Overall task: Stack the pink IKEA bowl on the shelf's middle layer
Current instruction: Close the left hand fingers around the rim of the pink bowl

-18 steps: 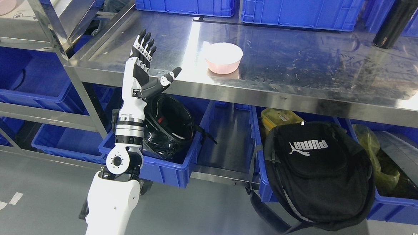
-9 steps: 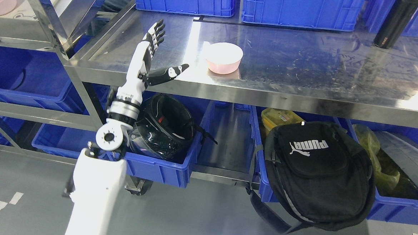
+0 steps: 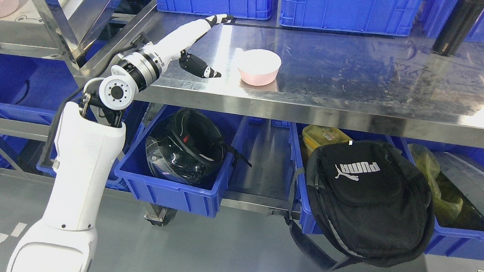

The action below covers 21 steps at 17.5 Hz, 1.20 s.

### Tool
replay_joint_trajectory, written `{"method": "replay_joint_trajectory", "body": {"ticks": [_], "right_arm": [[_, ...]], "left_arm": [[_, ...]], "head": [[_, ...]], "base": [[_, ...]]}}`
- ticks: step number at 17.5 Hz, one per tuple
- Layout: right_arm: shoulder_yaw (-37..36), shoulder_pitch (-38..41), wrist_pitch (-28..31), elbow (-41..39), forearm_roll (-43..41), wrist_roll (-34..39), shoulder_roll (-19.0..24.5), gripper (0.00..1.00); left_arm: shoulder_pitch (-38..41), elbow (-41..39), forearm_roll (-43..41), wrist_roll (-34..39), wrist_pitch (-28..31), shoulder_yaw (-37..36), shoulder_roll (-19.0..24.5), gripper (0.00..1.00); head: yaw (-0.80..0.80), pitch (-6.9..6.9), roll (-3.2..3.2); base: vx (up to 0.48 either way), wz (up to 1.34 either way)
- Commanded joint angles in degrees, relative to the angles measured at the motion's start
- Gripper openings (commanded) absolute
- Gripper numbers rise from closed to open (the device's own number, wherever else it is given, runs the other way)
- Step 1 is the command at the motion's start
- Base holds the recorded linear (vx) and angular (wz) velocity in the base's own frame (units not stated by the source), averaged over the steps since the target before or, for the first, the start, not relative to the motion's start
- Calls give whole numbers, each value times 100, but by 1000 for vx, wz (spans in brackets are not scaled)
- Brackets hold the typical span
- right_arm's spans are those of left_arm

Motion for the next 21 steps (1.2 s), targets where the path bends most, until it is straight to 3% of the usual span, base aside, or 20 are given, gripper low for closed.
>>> {"method": "replay_joint_trajectory", "body": {"ticks": [1, 7, 15, 21], "right_arm": [[0, 132, 1, -100, 0, -40, -100, 100], [0, 132, 1, -100, 0, -40, -100, 100], [0, 132, 1, -100, 0, -40, -100, 100], [0, 132, 1, -100, 0, -40, -100, 100]], "left_arm": [[-564, 327, -1518, -604, -24, -887, 236, 100], [-977, 1460, -1588, -613, -297, -1028, -609, 83], [-1416, 2902, -1940, -552, -561, -1063, -1373, 76], [-1549, 3484, -2036, -516, -701, -1063, -1424, 67]], "head": [[0, 0, 0], [0, 0, 0], [0, 0, 0], [0, 0, 0]], "base": [[0, 0], [0, 0], [0, 0], [6, -18]]}}
